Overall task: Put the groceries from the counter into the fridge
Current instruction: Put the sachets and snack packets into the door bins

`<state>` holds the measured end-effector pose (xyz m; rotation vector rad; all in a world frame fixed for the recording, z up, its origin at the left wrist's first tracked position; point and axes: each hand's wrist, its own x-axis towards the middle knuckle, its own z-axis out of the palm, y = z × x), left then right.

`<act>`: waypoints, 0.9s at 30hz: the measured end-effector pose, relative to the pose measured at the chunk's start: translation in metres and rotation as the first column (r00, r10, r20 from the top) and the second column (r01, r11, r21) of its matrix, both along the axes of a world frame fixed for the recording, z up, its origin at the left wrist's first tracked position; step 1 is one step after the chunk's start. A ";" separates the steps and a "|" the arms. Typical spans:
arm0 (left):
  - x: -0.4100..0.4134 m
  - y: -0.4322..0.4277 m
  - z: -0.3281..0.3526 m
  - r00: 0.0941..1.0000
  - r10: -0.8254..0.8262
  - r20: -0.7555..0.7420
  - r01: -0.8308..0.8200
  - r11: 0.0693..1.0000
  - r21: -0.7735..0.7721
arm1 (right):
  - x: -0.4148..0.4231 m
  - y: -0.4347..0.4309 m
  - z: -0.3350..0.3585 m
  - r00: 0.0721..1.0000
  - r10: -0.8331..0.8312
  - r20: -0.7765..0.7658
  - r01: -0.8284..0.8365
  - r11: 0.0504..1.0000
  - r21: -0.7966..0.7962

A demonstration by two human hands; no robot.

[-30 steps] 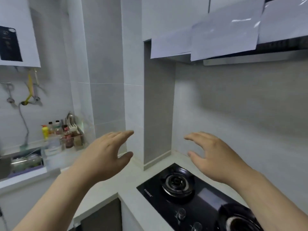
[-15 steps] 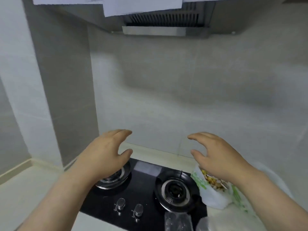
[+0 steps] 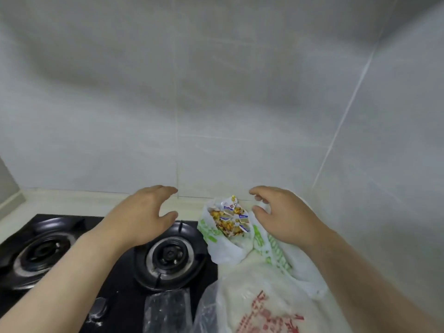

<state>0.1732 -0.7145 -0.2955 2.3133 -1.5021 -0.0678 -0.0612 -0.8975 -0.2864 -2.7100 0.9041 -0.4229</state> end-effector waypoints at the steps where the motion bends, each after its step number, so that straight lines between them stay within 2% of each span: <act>1: -0.002 -0.011 -0.007 1.000 -0.002 -0.011 0.002 1.000 0.016 | -0.001 -0.010 -0.006 1.000 -0.001 -0.005 0.001 1.000 0.009; 5: -0.009 -0.052 -0.029 0.998 -0.001 -0.058 0.004 0.998 0.059 | -0.003 -0.048 -0.030 1.000 0.005 -0.023 -0.003 0.998 0.058; 9: -0.014 -0.094 -0.047 0.995 -0.009 -0.102 0.016 0.998 0.068 | 0.000 -0.082 -0.051 1.000 0.001 -0.016 0.001 0.984 0.176; 16: -0.019 -0.158 -0.086 0.966 0.002 -0.260 0.032 0.991 0.126 | 0.015 -0.131 -0.090 1.000 -0.022 -0.020 0.028 0.940 0.340; 21: -0.011 -0.189 -0.118 0.925 0.036 -0.378 0.026 0.987 0.156 | 0.039 -0.155 -0.119 0.997 0.013 -0.079 0.020 0.917 0.399; 27: 0.008 -0.227 -0.171 0.905 0.038 -0.423 0.037 0.985 0.168 | 0.075 -0.185 -0.170 0.992 0.012 -0.124 0.045 0.892 0.450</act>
